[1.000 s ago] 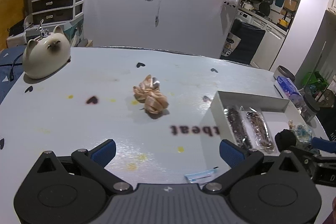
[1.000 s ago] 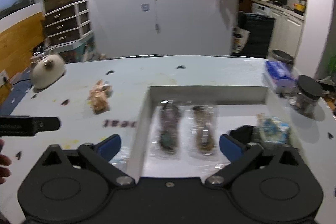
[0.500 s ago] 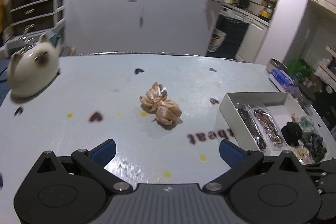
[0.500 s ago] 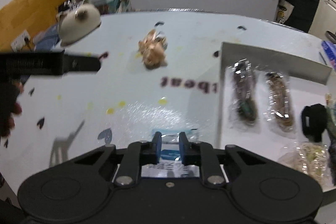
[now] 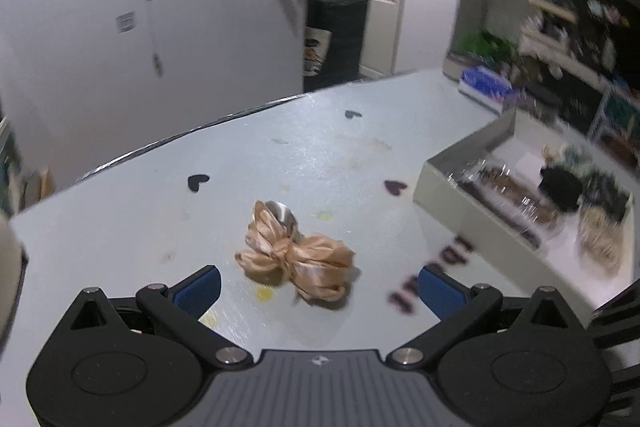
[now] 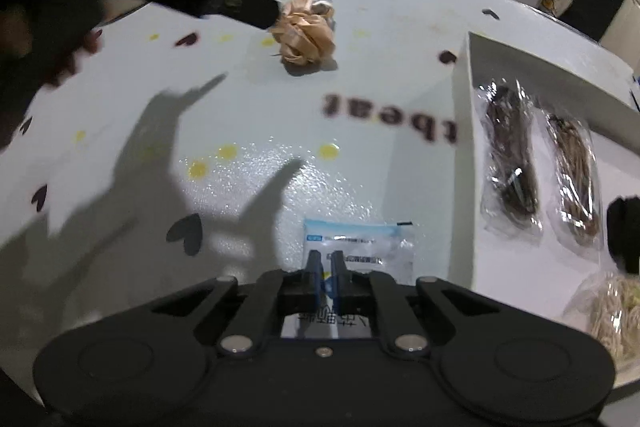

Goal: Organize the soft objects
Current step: 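Grasp the peach satin scrunchie with the left tool while the right tool approaches the blue packet, then close the right tool on the blue-white packet while the left tool holds the scrunchie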

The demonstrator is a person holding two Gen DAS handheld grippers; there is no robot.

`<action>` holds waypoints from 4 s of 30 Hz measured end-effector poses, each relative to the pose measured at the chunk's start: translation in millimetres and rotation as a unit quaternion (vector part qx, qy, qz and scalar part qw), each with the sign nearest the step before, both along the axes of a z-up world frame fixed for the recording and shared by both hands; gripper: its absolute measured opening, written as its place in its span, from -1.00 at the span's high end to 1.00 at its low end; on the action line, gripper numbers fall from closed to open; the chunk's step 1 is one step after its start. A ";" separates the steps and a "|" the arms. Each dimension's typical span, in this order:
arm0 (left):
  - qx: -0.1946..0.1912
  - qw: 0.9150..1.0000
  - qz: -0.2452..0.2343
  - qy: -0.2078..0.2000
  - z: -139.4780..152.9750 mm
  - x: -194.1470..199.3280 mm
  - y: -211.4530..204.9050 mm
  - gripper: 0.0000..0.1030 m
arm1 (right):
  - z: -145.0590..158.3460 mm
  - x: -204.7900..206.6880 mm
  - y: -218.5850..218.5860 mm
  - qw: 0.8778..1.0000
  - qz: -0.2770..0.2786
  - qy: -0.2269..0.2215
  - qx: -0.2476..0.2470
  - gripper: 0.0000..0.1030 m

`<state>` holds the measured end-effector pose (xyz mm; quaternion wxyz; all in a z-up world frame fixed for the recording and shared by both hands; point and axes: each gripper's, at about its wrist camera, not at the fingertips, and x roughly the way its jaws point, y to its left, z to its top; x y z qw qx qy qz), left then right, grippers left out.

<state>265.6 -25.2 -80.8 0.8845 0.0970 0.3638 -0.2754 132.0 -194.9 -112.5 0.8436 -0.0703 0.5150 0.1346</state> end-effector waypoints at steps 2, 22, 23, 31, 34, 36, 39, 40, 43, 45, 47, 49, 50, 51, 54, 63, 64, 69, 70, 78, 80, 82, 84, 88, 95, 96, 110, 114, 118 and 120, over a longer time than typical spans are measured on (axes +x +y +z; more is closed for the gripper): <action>0.018 1.000 -0.021 -0.001 -8.0 14.5 -2.6 -1.00 | 0.4 1.6 0.4 1.000 0.006 0.001 0.006 0.86; 0.080 0.992 -0.100 0.009 -59.8 88.1 -35.9 -0.54 | 13.2 -6.6 -5.1 0.996 0.021 0.004 0.090 0.26; 0.077 0.992 -0.095 0.013 -60.7 89.8 -35.2 -0.50 | 12.1 -6.3 -4.5 0.996 0.019 0.007 0.087 0.22; 0.033 0.997 -0.043 0.054 -51.2 68.6 -10.8 0.11 | 9.6 -1.3 3.2 0.999 0.026 -0.002 0.035 -0.49; 0.000 0.996 -0.013 0.091 -49.1 46.2 5.3 0.11 | -0.8 6.7 6.2 0.999 0.037 0.012 0.014 -0.45; -0.008 0.995 -0.007 0.104 -48.2 25.3 12.1 0.11 | -6.7 10.6 8.6 0.998 0.049 0.021 0.013 -0.46; -0.023 0.992 0.001 0.122 -47.9 -3.0 19.7 0.13 | -7.8 10.9 18.3 0.996 0.089 0.010 0.013 -0.43; -0.026 0.992 0.005 0.127 -48.0 -10.8 21.6 0.13 | -7.3 10.9 22.3 0.995 0.103 0.008 0.017 -0.38; -0.036 0.989 0.024 0.140 -47.8 -34.4 27.8 0.13 | -4.1 8.6 31.2 0.990 0.140 0.008 0.035 -0.35; -0.042 0.987 0.036 0.148 -46.8 -48.1 30.8 0.13 | 3.3 3.5 32.9 0.990 0.140 -0.011 0.022 -0.51; -0.044 0.986 0.044 0.154 -46.4 -60.9 31.3 0.12 | 10.8 -2.2 29.3 0.992 0.124 -0.031 0.006 -0.75; -0.035 0.986 0.045 0.154 -47.5 -72.6 28.2 0.12 | 13.4 -5.4 20.1 0.993 0.113 -0.017 0.011 -0.75; -0.028 0.987 0.043 0.153 -48.0 -78.3 25.1 0.12 | 13.7 -8.1 16.6 0.994 0.112 -0.008 0.014 -0.75; -0.024 0.987 0.042 0.152 -48.5 -83.5 22.3 0.11 | 13.9 -11.2 14.6 0.994 0.112 -0.004 0.012 -0.75; -0.026 0.987 0.037 0.154 -48.8 -94.0 15.0 0.10 | 10.7 -22.3 10.4 0.993 0.114 -0.006 -0.013 -0.75; -0.009 0.988 0.006 0.155 -47.9 -112.7 -4.5 0.10 | 1.5 -45.9 13.2 0.986 0.124 -0.035 -0.108 -0.61; -0.009 0.987 -0.002 0.159 -48.0 -117.6 -5.8 0.10 | 0.3 -44.7 10.8 0.985 0.113 -0.042 -0.121 -0.56; -0.028 0.984 -0.006 0.176 -49.6 -139.5 -7.8 0.10 | 16.0 -45.5 -9.6 0.991 0.067 -0.060 -0.096 -0.49; -0.033 0.984 0.003 0.176 -49.2 -142.2 -5.8 0.10 | 20.5 -45.6 -14.2 0.994 0.053 -0.062 -0.075 -0.51; -0.025 0.987 0.090 0.132 -38.7 -151.4 20.5 -0.32 | 25.3 -25.4 -33.4 0.993 -0.043 -0.007 0.112 -0.86; -0.028 0.985 0.108 0.134 -40.5 -152.5 26.6 -0.68 | 22.4 -18.9 -29.7 0.991 -0.051 0.010 0.125 -0.87; -0.028 0.984 0.114 0.134 -41.1 -155.3 32.2 -0.78 | 18.5 -12.5 -24.4 0.990 -0.067 0.027 0.124 -0.89; -0.035 0.984 0.113 0.135 -41.2 -159.6 39.2 -0.85 | 12.4 -8.2 -18.5 0.989 -0.090 0.038 0.114 -0.90; -0.034 0.984 0.112 0.132 -41.4 -167.2 50.8 -0.90 | 6.5 -4.3 -15.7 0.984 -0.129 0.051 0.114 -0.98; -0.005 0.991 0.091 0.094 -34.6 -172.3 46.3 -0.97 | -3.4 9.3 -6.8 0.978 -0.171 0.079 0.085 -1.00; -0.001 0.992 0.088 0.090 -34.1 -172.0 44.2 -0.97 | -4.8 10.8 -5.0 0.978 -0.175 0.081 0.079 -1.00; 0.056 0.994 0.052 0.078 -49.7 -169.6 20.7 -0.90 | -18.5 24.3 22.6 0.981 -0.174 0.083 0.006 -0.93; 0.071 0.993 0.041 0.082 -52.1 -170.5 17.7 -0.63 | -17.0 22.7 26.4 0.985 -0.155 0.072 -0.003 -0.78; 0.071 0.993 0.043 0.088 -52.5 -170.5 16.2 -0.52 | -16.4 19.2 27.8 0.989 -0.135 0.060 -0.001 -0.63; 0.061 0.992 0.052 0.094 -52.1 -168.6 19.0 -0.48 | -14.9 15.9 26.4 0.990 -0.127 0.055 0.000 -0.59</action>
